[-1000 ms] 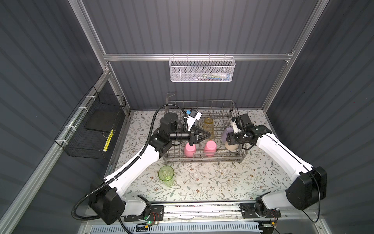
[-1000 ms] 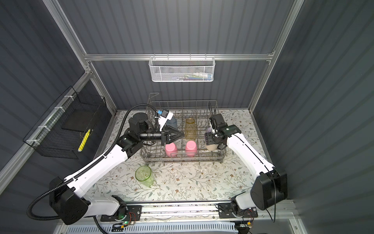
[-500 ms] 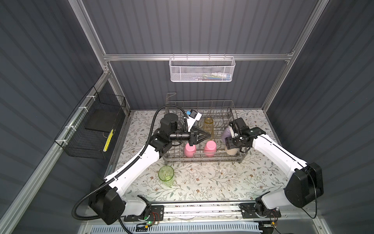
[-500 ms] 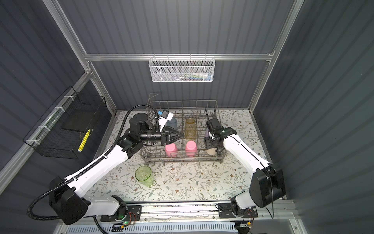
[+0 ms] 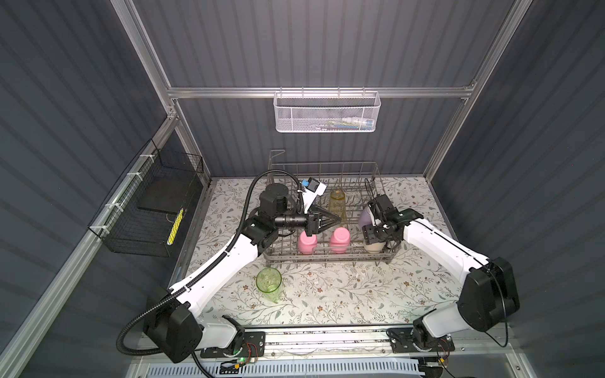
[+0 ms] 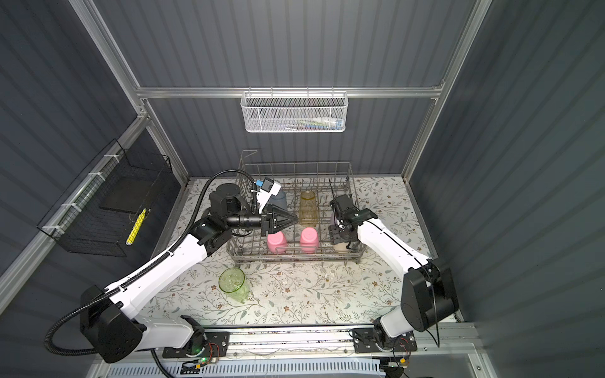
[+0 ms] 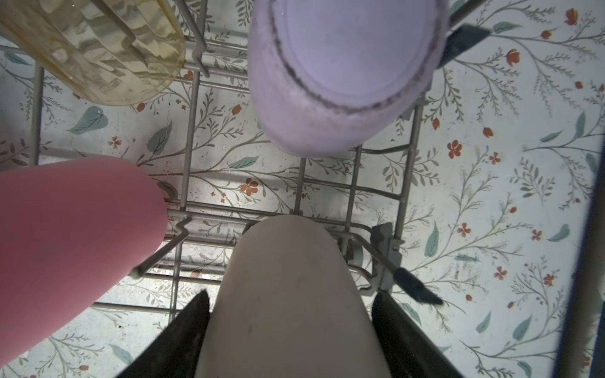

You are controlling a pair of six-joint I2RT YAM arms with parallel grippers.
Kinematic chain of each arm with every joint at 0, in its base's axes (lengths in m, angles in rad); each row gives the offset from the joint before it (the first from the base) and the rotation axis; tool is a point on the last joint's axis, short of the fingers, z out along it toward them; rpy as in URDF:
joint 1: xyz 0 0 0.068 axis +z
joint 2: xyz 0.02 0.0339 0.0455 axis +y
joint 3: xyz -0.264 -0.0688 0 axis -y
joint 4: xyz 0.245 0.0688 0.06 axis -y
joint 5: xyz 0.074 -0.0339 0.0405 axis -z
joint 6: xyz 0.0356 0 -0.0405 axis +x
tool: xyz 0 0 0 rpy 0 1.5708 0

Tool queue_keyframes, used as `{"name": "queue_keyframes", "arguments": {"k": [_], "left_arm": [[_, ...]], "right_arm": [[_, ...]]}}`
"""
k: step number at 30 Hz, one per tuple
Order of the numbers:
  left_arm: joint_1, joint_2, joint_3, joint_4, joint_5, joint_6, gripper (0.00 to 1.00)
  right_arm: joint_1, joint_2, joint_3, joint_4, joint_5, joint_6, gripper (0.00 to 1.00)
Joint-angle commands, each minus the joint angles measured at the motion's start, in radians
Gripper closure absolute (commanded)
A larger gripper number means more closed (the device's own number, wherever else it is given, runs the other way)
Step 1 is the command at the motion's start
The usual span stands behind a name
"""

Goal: Load cups into a dish rack
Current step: Place the cup upside down at the dish rack.

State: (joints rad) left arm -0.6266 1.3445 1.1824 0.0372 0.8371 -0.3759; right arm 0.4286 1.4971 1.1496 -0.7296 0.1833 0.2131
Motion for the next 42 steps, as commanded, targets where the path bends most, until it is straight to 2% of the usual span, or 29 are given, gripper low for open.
{"name": "queue_keyframes", "arguments": {"k": [1,22,29,36,42], "left_arm": [[0.008,-0.006,-0.010,-0.007,0.016,0.019,0.74],[0.008,-0.015,-0.024,-0.004,0.017,0.019,0.75],[0.008,-0.010,-0.024,0.003,0.021,0.015,0.75],[0.008,-0.006,-0.023,0.003,0.016,0.015,0.75],[0.010,-0.012,-0.011,-0.020,-0.007,0.028,0.75]], "right_arm": [[0.017,0.009,-0.020,-0.015,-0.019,0.025,0.41],[0.027,-0.012,-0.032,-0.021,-0.007,0.050,0.16],[0.027,-0.044,-0.004,-0.019,0.012,0.052,0.15],[0.025,-0.120,0.041,-0.028,0.014,0.052,0.14],[0.023,-0.207,0.078,-0.047,0.066,0.055,0.14]]}}
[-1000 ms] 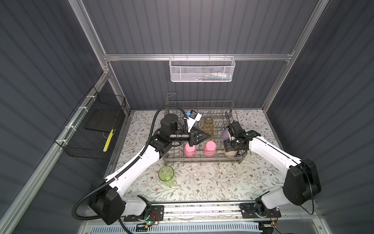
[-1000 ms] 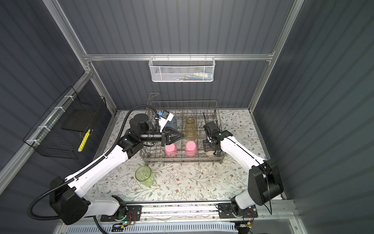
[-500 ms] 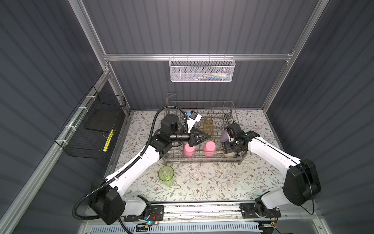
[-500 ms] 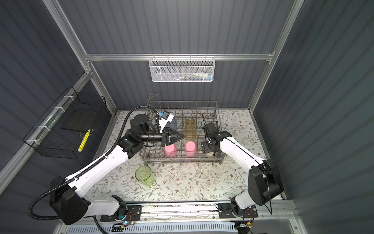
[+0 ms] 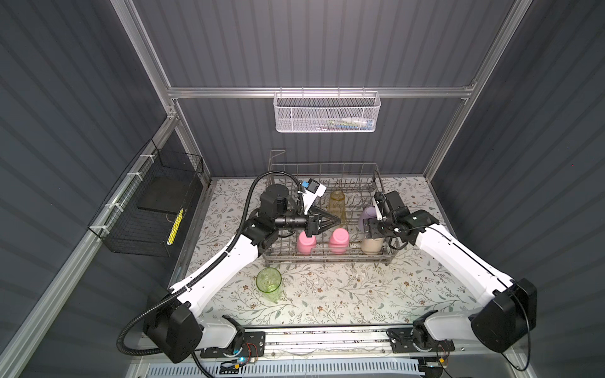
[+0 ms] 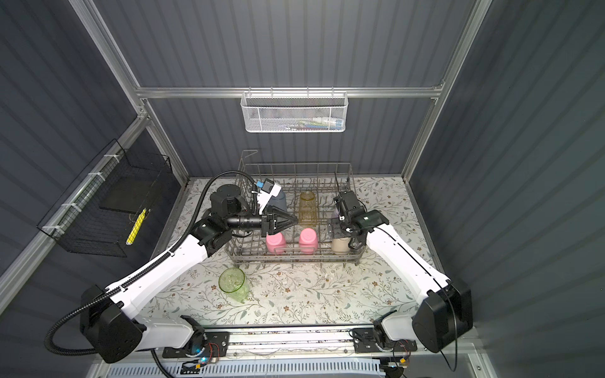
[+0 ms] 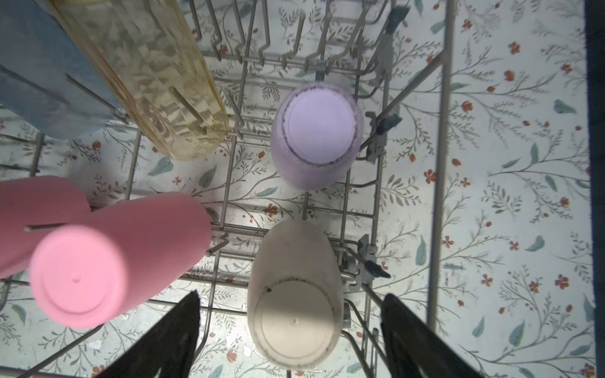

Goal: Load cups into a dish rack
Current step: Place the cup upside down at the dish rack, then pick up the cup from the bottom-left of the table.

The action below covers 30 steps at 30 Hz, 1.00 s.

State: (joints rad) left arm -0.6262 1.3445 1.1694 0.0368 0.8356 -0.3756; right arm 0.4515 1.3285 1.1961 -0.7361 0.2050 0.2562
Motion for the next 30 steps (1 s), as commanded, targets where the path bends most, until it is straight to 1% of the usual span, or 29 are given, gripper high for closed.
{"name": "queue_keyframes", "arguments": {"k": [1,5,8,11,15,16,17,18,20,22,24,26,28,30], "left_arm": [[0.010,-0.017,0.008,-0.035,-0.017,0.033,0.75],[0.016,-0.050,0.036,-0.166,-0.107,0.078,0.75],[0.017,-0.105,0.052,-0.303,-0.215,0.098,0.75],[0.018,-0.184,0.041,-0.441,-0.325,0.104,0.75],[0.017,-0.322,0.019,-0.604,-0.468,0.075,0.75],[0.017,-0.356,0.018,-0.649,-0.498,0.062,0.75],[0.017,-0.382,0.019,-0.691,-0.560,0.049,0.75],[0.017,-0.412,0.014,-0.731,-0.598,0.034,0.75],[0.017,-0.455,0.002,-0.797,-0.663,0.006,0.75],[0.017,-0.494,-0.022,-0.850,-0.761,-0.033,0.75],[0.017,-0.536,-0.056,-0.856,-0.841,-0.065,0.75],[0.017,-0.579,-0.087,-0.839,-0.899,-0.087,0.74],[0.017,-0.609,-0.107,-0.820,-0.960,-0.109,0.68],[0.017,-0.613,-0.111,-0.807,-1.004,-0.117,0.62]], "right_arm": [[0.000,-0.064,0.034,-0.041,0.054,0.011,0.13],[0.001,-0.165,0.033,-0.013,0.060,0.006,0.13],[0.001,-0.254,0.016,0.026,0.032,0.000,0.13],[0.001,-0.305,-0.001,0.051,0.017,-0.004,0.12],[0.001,-0.327,-0.018,0.071,0.000,-0.013,0.12],[0.001,-0.331,-0.023,0.081,-0.014,-0.011,0.12],[0.001,-0.334,-0.028,0.095,-0.031,-0.006,0.12],[0.001,-0.339,-0.036,0.114,-0.062,-0.003,0.12],[0.002,-0.341,-0.045,0.152,-0.143,0.003,0.12],[0.013,-0.330,-0.045,0.184,-0.243,-0.001,0.12],[0.067,-0.307,-0.029,0.184,-0.251,-0.023,0.12],[0.161,-0.285,-0.007,0.178,-0.218,-0.063,0.12],[0.265,-0.259,0.012,0.170,-0.214,-0.096,0.12],[0.345,-0.232,0.024,0.164,-0.231,-0.115,0.13]]}}
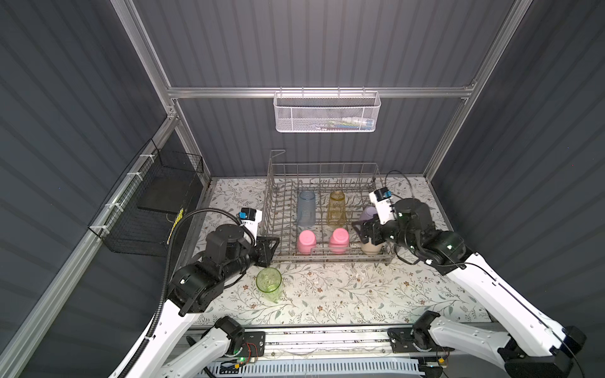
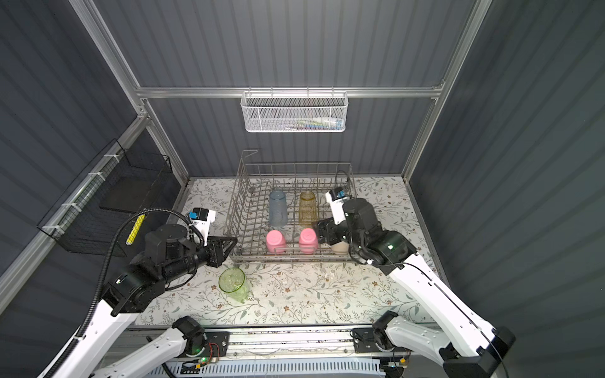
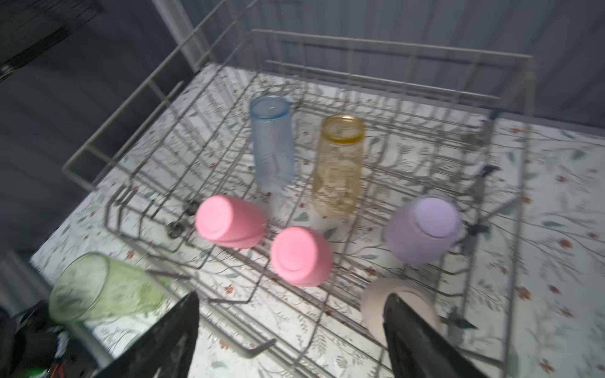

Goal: Load cups into a dish rack
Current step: Pick up the cup from the bottom-left of the table.

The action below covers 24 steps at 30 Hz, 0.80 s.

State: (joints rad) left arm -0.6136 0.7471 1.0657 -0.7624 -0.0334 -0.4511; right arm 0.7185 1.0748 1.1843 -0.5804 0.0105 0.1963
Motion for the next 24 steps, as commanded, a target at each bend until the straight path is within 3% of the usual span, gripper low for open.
{"name": "queue_keyframes", "arguments": {"k": [1,4,8,16,24], "left_arm": [[0.005,-0.014,-0.004,-0.003,-0.167,-0.047,0.58],[0.005,-0.010,0.028,0.008,-0.312,-0.045,0.39],[0.005,0.015,0.133,0.015,-0.495,0.027,0.30],[0.005,-0.019,0.126,0.140,-0.634,0.045,0.27],[0.005,-0.019,0.113,0.182,-0.636,0.069,0.26]], "right_arm": [[0.113,0.036,0.041,0.004,-0.050,-0.061,0.13],[0.199,0.115,0.070,-0.014,-0.097,-0.056,0.14],[0.328,0.208,0.125,-0.043,-0.104,-0.070,0.16],[0.419,0.435,0.219,-0.020,-0.214,-0.036,0.27],[0.433,0.632,0.352,-0.066,-0.236,-0.008,0.37]]}}
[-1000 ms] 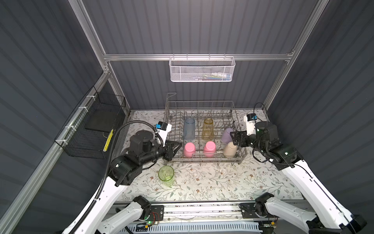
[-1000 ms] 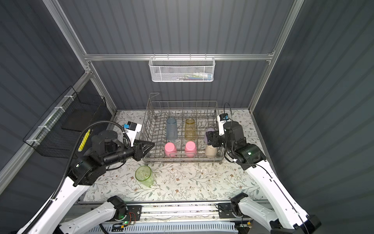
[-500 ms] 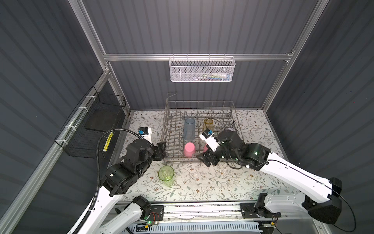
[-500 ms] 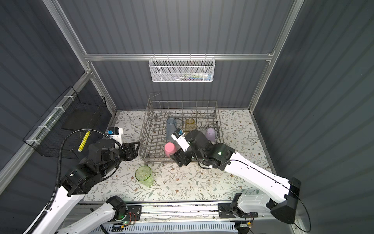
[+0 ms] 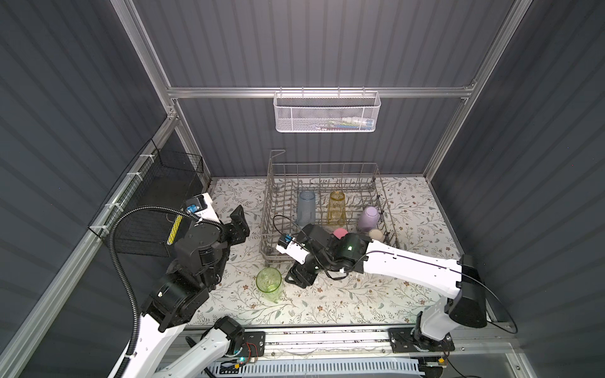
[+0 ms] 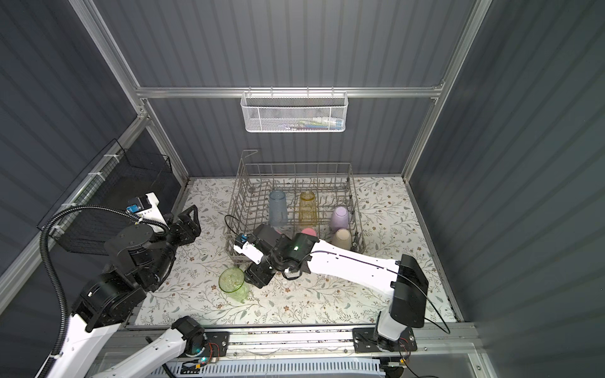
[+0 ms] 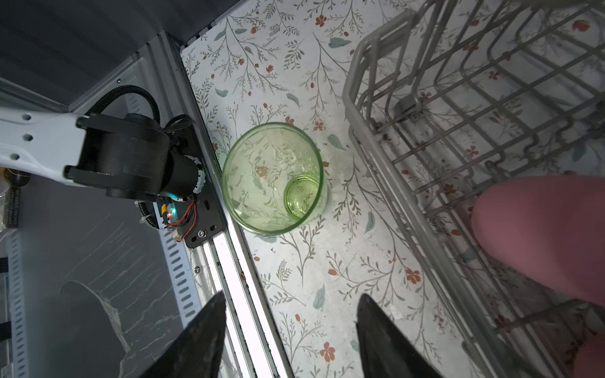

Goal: Load cups into a dish rack
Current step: Pick up the cup from the bottom-left of the table.

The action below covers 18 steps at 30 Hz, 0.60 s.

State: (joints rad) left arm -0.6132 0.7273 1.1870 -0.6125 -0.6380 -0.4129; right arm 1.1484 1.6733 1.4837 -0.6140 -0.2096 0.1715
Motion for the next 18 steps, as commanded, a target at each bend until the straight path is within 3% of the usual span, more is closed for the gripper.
{"name": "queue_keyframes", "arguments": {"k": [1,12,18], "left_arm": [[0.004,-0.001,-0.009,0.036,-0.030,0.036,0.26],[0.004,0.001,-0.031,0.069,0.010,0.066,0.27],[0.004,-0.005,-0.046,0.076,0.020,0.068,0.27]], "right_arm": [[0.004,0.049,0.063,-0.032,-0.011,0.024,0.38],[0.027,0.200,0.221,-0.140,0.079,0.026,0.46],[0.045,0.218,0.220,-0.156,0.110,0.028,0.48]]}}
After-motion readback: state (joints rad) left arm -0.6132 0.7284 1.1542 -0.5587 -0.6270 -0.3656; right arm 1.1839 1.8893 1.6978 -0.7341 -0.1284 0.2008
